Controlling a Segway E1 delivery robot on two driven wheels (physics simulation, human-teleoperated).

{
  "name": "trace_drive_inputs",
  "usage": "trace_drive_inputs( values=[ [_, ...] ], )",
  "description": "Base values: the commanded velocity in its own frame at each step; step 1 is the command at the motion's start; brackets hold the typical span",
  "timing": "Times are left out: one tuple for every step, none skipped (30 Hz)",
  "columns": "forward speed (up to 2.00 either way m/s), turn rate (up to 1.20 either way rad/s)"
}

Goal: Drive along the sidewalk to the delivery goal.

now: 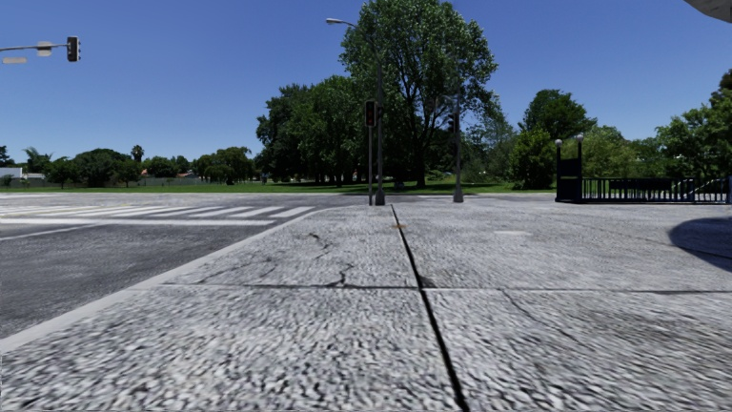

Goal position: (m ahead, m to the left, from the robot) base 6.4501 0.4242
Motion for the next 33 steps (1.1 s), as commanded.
trace_drive_inputs(
  values=[
    [2.00, 0.00],
    [2.00, 0.00],
    [2.00, 0.00],
    [2.00, 0.00],
    [2.00, 0.00],
    [2.00, 0.00],
    [2.00, 0.00],
    [2.00, 0.00],
    [2.00, 0.00],
    [2.00, 0.00],
    [2.00, 0.00],
    [2.00, 0.00],
    [2.00, 0.00],
    [2.00, 0.00],
    [2.00, 0.00],
    [2.00, 0.00],
    [2.00, 0.00],
    [2.00, 0.00],
    [2.00, 0.00],
    [2.00, 0.00],
    [2.00, 0.00],
    [2.00, 0.00],
    [2.00, 0.00],
    [2.00, 0.00],
    [2.00, 0.00],
    [2.00, 0.00],
    [2.00, 0.00],
    [2.00, 0.00],
    [2.00, 0.00],
    [2.00, 0.00],
    [2.00, 0.00],
    [2.00, 0.00],
    [2.00, 0.00]
  ],
)
